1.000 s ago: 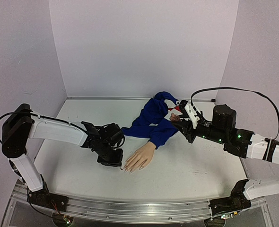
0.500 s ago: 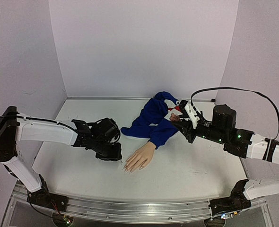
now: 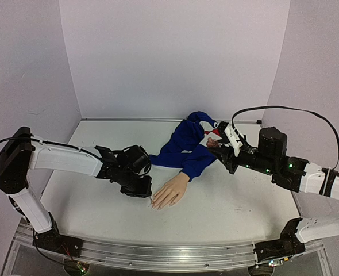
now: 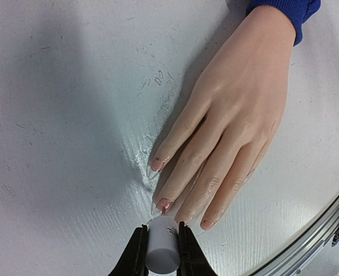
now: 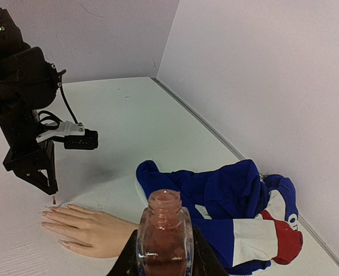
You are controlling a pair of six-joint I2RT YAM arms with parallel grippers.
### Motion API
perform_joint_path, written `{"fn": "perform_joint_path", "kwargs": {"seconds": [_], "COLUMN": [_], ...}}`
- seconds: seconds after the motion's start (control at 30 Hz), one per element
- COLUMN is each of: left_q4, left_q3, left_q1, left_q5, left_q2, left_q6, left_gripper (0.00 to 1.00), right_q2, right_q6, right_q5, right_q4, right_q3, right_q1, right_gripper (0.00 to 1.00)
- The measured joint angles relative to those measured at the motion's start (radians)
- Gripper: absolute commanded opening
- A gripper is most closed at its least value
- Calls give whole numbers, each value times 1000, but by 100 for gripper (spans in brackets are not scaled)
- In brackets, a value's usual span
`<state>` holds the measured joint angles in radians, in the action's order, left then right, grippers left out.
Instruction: Paint the nails
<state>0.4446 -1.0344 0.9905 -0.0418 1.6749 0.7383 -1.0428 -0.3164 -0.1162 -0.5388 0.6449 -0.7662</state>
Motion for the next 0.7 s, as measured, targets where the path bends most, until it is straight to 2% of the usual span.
{"fn": "perform_joint_path", "kwargs": {"seconds": [0.7], "left_q4": [29], "left_q3": [-45], "left_q1": [0], "left_q5": [-10], "left_q2": [39], "left_q6": [-5], "left_gripper": [0], "right_q2": [0], "right_q6": [0], "right_q5": [0], "right_q4": [0], "right_q3": [0], "right_q1": [0], "right_gripper": [0]}}
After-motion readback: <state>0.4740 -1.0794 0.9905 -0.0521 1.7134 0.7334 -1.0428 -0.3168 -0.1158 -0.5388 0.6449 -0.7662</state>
